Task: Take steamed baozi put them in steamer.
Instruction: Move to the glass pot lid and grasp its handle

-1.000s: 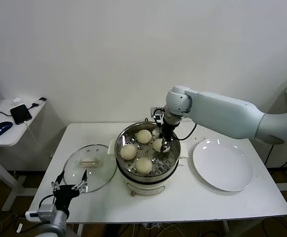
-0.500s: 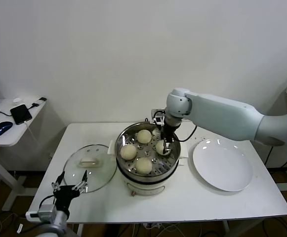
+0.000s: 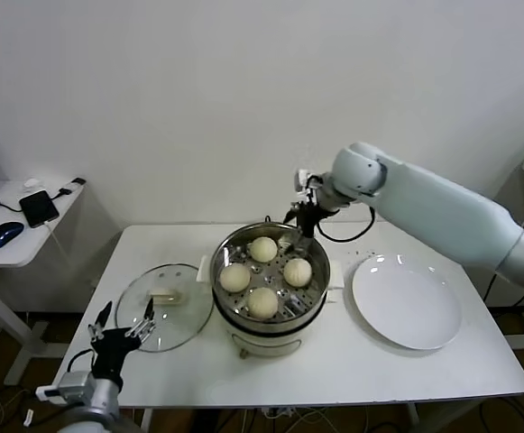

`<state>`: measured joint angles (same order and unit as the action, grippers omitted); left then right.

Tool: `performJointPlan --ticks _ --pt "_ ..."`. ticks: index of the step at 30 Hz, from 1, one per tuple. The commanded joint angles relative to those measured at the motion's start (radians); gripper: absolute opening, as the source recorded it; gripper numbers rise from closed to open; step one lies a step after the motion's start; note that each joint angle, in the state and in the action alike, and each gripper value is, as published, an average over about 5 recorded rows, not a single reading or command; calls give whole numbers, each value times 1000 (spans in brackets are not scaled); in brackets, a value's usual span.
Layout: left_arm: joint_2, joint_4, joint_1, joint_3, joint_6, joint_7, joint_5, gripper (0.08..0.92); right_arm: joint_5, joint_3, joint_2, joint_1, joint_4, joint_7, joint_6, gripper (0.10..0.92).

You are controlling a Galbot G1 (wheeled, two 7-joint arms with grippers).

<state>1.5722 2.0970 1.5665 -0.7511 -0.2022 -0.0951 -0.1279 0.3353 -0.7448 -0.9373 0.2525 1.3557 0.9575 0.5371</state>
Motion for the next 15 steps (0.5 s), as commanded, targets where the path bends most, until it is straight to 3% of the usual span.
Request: performJointPlan --ticks 1,7,15 --pt "-7 3 -27 4 35 6 1 823 35 665 106 -423 96 -337 -233 823" --pt "5 -23 -55 11 38 8 60 823 53 1073 24 -828 188 -489 -359 823" --pt "-1 -79 -140 5 42 -12 191 823 117 1363 -243 -1214 199 -682 -621 823"
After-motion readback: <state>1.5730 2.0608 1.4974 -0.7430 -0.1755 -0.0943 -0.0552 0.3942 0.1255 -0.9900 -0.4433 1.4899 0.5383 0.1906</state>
